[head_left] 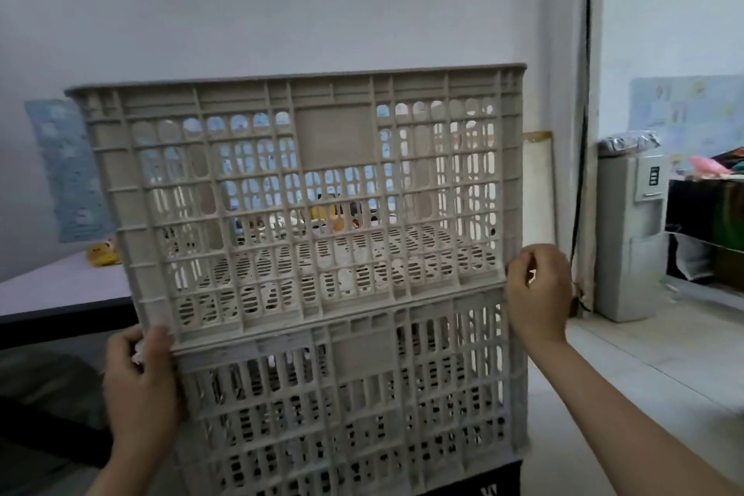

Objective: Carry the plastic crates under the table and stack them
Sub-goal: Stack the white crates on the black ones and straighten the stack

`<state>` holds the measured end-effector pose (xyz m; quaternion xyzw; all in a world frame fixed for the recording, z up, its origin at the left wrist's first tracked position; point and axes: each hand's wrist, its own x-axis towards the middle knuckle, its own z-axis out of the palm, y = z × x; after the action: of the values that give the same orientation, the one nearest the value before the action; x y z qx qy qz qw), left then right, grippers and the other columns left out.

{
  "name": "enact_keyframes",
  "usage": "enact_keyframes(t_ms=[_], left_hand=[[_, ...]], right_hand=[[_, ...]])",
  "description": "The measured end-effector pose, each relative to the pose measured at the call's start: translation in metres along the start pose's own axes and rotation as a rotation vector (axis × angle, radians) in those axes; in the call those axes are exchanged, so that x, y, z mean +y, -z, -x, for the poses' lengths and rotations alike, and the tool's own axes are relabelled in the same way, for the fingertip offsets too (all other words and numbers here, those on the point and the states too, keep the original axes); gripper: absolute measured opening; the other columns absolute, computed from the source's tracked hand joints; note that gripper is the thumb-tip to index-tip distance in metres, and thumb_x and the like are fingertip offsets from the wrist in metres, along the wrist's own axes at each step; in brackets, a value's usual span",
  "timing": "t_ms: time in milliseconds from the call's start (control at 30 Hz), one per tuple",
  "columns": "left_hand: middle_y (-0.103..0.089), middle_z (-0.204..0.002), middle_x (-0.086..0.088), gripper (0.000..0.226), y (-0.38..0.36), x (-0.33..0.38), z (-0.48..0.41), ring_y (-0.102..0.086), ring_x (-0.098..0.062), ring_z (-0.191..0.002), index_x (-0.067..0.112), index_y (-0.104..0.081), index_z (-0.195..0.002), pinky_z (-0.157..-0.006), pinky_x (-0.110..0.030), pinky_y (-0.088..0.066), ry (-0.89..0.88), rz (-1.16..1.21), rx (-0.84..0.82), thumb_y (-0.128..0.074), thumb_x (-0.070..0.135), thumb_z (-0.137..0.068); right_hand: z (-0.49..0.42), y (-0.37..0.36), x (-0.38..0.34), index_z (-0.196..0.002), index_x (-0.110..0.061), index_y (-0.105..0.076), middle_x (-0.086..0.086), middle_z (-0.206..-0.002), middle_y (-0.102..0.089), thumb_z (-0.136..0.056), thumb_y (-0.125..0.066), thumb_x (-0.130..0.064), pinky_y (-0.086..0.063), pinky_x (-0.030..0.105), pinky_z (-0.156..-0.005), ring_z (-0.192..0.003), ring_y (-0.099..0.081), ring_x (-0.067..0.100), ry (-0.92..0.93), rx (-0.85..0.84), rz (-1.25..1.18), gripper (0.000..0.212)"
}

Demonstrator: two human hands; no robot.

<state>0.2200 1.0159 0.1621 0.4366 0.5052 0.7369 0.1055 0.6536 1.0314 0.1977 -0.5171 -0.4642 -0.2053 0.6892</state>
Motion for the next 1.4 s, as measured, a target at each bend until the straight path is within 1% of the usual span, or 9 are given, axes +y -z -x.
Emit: enact_keyframes(t_ms=[100,300,467,633,767,1000,1167,1300,1400], left_hand=[[-0.062,-0.108,-0.018,0.045,0.002,0.003,-0.002,-0.059,-0.032,-0.094,0.025,-0.050,-0.104,-0.084,-0.053,-0.048,0.036,-0.012,-0.048,-0.044,0.062,-0.079],[-0.056,-0.107,-0.012,0.024,0.006,0.014,0.003,-0.053,-0.022,-0.092,0.017,-0.048,-0.108,-0.077,-0.039,-0.042,0.030,0.027,-0.118,-0.048,0.039,-0.098],[-0.049,-0.140,-0.005,0.068,0.008,0.010,0.026,-0.051,-0.020,-0.123,0.016,-0.035,-0.144,-0.102,-0.039,-0.041,-0.010,0.011,-0.214,-0.041,0.059,-0.092],[-0.052,-0.128,0.006,0.049,0.022,-0.040,0.078,-0.049,-0.013,-0.116,0.020,-0.037,-0.145,-0.096,-0.030,-0.038,0.084,-0.123,-0.281,-0.048,0.031,-0.099],[-0.053,-0.141,-0.004,0.068,0.048,-0.107,0.115,-0.051,-0.026,-0.129,0.025,-0.036,-0.146,-0.104,-0.046,-0.045,0.269,-0.236,-0.408,-0.055,0.051,-0.086],[-0.053,-0.141,-0.011,0.050,0.056,-0.151,0.153,-0.049,-0.029,-0.131,0.005,-0.048,-0.140,-0.094,-0.030,-0.037,0.380,-0.309,-0.396,-0.043,0.035,-0.101],[-0.048,-0.147,0.006,0.059,0.064,-0.157,0.148,-0.045,-0.012,-0.133,0.021,-0.041,-0.148,-0.103,-0.026,-0.037,0.283,-0.294,-0.445,-0.042,0.048,-0.096],[-0.058,-0.137,0.007,0.051,0.069,-0.162,0.144,-0.054,-0.012,-0.126,0.025,-0.051,-0.139,-0.093,-0.020,-0.044,0.280,-0.281,-0.492,-0.043,0.051,-0.095],[-0.066,-0.119,0.000,0.050,0.069,-0.161,0.146,-0.061,-0.018,-0.113,0.020,-0.057,-0.126,-0.078,-0.020,-0.044,0.272,-0.306,-0.489,-0.040,0.055,-0.094]], right_hand=[[0.000,0.005,0.001,-0.076,-0.004,-0.050,0.007,-0.074,-0.050,-0.090,-0.044,-0.013,-0.032,0.030,-0.062,-0.074,-0.046,0.023,0.018,-0.058,-0.001,0.019],[0.012,0.005,-0.002,-0.092,-0.003,-0.057,0.002,-0.087,-0.044,-0.093,-0.051,-0.012,-0.035,0.028,-0.070,-0.084,-0.043,0.019,-0.056,-0.043,-0.050,0.011],[0.045,0.014,-0.002,-0.142,-0.010,-0.039,0.001,-0.129,-0.036,-0.100,-0.043,-0.018,-0.028,0.004,-0.102,-0.117,-0.039,0.006,-0.117,-0.199,-0.184,0.043],[0.108,0.035,0.031,-0.151,-0.037,-0.011,-0.012,-0.159,-0.021,-0.091,-0.055,-0.049,-0.024,0.036,-0.118,-0.143,-0.025,0.006,-0.462,-0.494,-0.345,0.075],[0.183,0.042,0.080,-0.150,-0.036,-0.015,-0.005,-0.153,-0.035,-0.066,-0.050,-0.085,-0.032,0.050,-0.113,-0.136,-0.042,0.019,-0.700,-0.649,-0.241,0.104],[0.226,0.046,0.100,-0.144,-0.025,-0.031,0.003,-0.135,-0.052,-0.089,-0.049,-0.058,-0.043,0.048,-0.105,-0.119,-0.055,0.023,-0.797,-0.624,-0.227,0.066],[0.226,0.046,0.109,-0.138,-0.015,-0.044,0.001,-0.161,-0.009,-0.096,-0.050,-0.040,-0.012,0.026,-0.113,-0.147,-0.008,0.009,-0.556,-0.598,-0.056,0.049],[0.224,0.049,0.101,-0.127,-0.018,-0.049,0.003,-0.130,-0.049,-0.095,-0.052,-0.042,-0.037,0.033,-0.095,-0.122,-0.046,0.019,-0.585,-0.604,-0.105,0.041],[0.222,0.052,0.092,-0.107,-0.019,-0.049,0.003,-0.104,-0.055,-0.095,-0.053,-0.040,-0.036,0.033,-0.074,-0.099,-0.051,0.020,-0.573,-0.607,-0.097,0.024]])
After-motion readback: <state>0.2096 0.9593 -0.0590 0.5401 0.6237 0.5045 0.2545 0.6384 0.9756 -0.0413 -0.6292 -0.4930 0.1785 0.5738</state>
